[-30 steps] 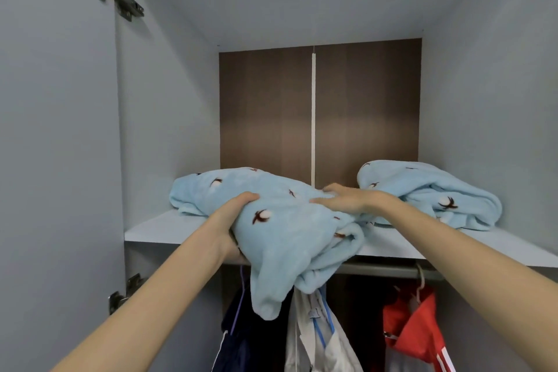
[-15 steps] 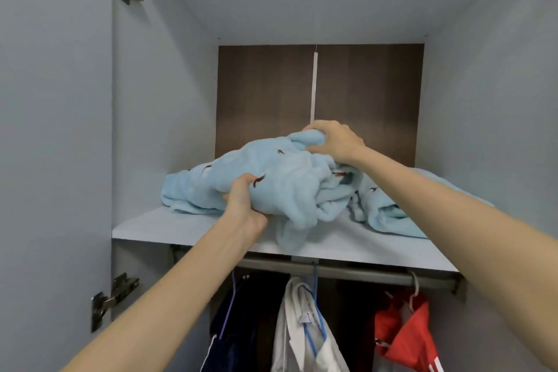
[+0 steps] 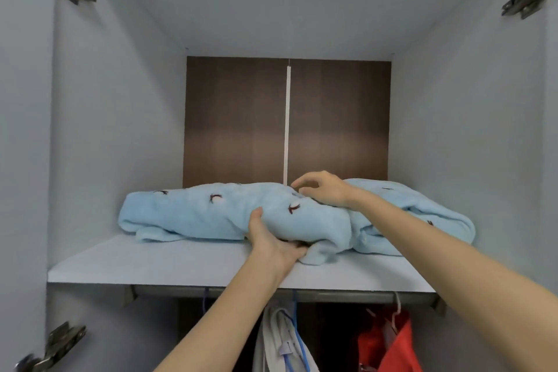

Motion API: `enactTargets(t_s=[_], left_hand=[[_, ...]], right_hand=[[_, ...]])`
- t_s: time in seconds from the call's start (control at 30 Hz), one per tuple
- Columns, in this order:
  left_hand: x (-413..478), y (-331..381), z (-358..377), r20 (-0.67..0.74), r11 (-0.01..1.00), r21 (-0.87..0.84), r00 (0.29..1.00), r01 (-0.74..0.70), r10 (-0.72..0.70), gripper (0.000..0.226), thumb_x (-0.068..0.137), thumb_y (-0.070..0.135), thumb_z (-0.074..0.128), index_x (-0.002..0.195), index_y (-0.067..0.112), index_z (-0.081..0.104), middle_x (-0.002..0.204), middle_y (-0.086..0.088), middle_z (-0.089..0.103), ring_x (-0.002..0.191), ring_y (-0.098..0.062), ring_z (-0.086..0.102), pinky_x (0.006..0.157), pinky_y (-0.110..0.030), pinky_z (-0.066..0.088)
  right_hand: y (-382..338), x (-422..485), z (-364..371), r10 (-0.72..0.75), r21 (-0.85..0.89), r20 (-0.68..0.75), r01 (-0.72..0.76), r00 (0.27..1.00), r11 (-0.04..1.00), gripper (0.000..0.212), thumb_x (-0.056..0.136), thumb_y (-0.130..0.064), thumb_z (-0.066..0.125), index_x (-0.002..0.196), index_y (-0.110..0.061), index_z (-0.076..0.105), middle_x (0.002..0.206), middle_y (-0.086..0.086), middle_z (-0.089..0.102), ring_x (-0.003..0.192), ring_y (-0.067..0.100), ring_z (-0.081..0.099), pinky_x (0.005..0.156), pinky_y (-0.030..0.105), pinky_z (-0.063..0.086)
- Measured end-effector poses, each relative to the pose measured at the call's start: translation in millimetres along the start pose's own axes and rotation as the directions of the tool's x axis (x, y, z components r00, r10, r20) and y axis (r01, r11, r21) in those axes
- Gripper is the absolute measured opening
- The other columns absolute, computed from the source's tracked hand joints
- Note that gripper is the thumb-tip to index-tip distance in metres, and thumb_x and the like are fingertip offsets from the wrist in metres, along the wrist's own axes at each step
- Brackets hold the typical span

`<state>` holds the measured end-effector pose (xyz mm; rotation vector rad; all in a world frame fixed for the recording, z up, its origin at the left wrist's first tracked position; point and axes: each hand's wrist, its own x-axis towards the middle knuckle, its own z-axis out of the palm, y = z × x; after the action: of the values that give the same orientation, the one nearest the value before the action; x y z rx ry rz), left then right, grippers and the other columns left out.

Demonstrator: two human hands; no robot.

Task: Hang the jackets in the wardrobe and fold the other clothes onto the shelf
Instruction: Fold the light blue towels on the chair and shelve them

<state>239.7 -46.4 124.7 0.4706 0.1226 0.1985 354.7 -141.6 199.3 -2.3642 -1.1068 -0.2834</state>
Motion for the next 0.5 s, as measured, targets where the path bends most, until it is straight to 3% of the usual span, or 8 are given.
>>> enactTargets(t_s=[0.1, 0.17, 0.27, 0.3, 0.37, 0.43, 0.5], left_hand=[[3, 4, -1, -0.055, 0.997, 0.066, 0.997, 0.05, -0.047, 0.056, 0.094, 0.047, 0.046, 0.138, 0.013, 0.042, 0.13, -0.025, 0.054, 0.116, -0.044, 0.054, 0.088, -0.063, 0.043], [0, 10, -5, -0.098, 0.993, 0.119, 0.995, 0.014, -0.002, 0.05, 0.096, 0.035, 0.048, 0.14, 0.012, 0.039, 0.129, -0.024, 0.054, 0.11, -0.043, 0.057, 0.083, -0.059, 0.047], [-6, 24, -14, -0.185, 0.897, 0.382, 0.932, -0.223, 0.31, 0.046, 0.091, 0.008, 0.053, 0.134, 0.012, 0.037, 0.124, -0.02, 0.053, 0.087, -0.028, 0.056, 0.071, -0.039, 0.048], [-7, 28, -17, -0.167, 0.787, 0.535, 0.875, -0.307, 0.454, 0.045, 0.088, 0.003, 0.054, 0.129, 0.014, 0.036, 0.128, -0.021, 0.05, 0.083, -0.023, 0.051, 0.068, -0.034, 0.045], [-10, 38, -20, 0.044, 0.473, 0.787, 0.801, -0.396, 0.597, 0.044, 0.086, 0.001, 0.056, 0.119, 0.023, 0.036, 0.133, -0.017, 0.043, 0.089, -0.02, 0.048, 0.073, -0.029, 0.043], [-14, 48, -21, 0.385, 0.054, 0.884, 0.79, -0.464, 0.477, 0.054, 0.083, 0.005, 0.062, 0.121, 0.036, 0.04, 0.129, -0.008, 0.039, 0.106, -0.022, 0.045, 0.082, -0.028, 0.04], [-13, 58, -25, 0.578, -0.459, 0.766, 0.795, -0.45, 0.184, 0.08, 0.076, 0.017, 0.073, 0.134, 0.05, 0.029, 0.134, -0.001, 0.028, 0.125, -0.024, 0.029, 0.098, -0.033, 0.033]], right_hand=[[-4, -32, 0, 0.011, 0.119, 0.047, -0.016, 0.999, 0.993, 0.029, 0.097, -0.042, 0.05, 0.122, -0.033, 0.062, 0.124, -0.019, 0.059, 0.121, 0.007, 0.05, 0.104, 0.027, 0.036], [-7, -55, -1, 0.011, 0.144, 0.118, -0.028, 0.993, 0.989, 0.039, 0.091, -0.055, 0.053, 0.127, -0.039, 0.055, 0.121, -0.029, 0.053, 0.122, 0.004, 0.045, 0.102, 0.024, 0.033], [-5, -84, 9, 0.01, -0.079, 0.124, 0.0, 0.992, 0.997, 0.082, 0.076, -0.065, 0.065, 0.145, -0.047, 0.025, 0.147, -0.017, 0.034, 0.137, 0.017, 0.025, 0.112, 0.039, 0.025], [-6, -90, 16, 0.029, -0.126, 0.091, -0.017, 0.995, 0.992, 0.092, 0.073, -0.061, 0.068, 0.146, -0.049, 0.014, 0.153, -0.012, 0.024, 0.139, 0.024, 0.016, 0.112, 0.045, 0.024], [-6, -96, 33, 0.09, -0.161, -0.009, -0.09, 0.996, 0.983, 0.099, 0.073, -0.049, 0.07, 0.147, -0.051, 0.003, 0.157, -0.006, 0.011, 0.141, 0.035, 0.01, 0.107, 0.049, 0.029], [-4, -97, 47, 0.146, -0.173, -0.104, -0.162, 0.984, 0.972, 0.098, 0.075, -0.046, 0.068, 0.147, -0.048, 0.002, 0.156, -0.002, 0.011, 0.133, 0.04, 0.025, 0.098, 0.046, 0.038], [-1, -95, 55, 0.159, -0.15, -0.156, -0.183, 0.975, 0.972, 0.096, 0.075, -0.043, 0.068, 0.148, -0.043, 0.005, 0.152, 0.001, 0.018, 0.122, 0.036, 0.042, 0.094, 0.043, 0.045]])
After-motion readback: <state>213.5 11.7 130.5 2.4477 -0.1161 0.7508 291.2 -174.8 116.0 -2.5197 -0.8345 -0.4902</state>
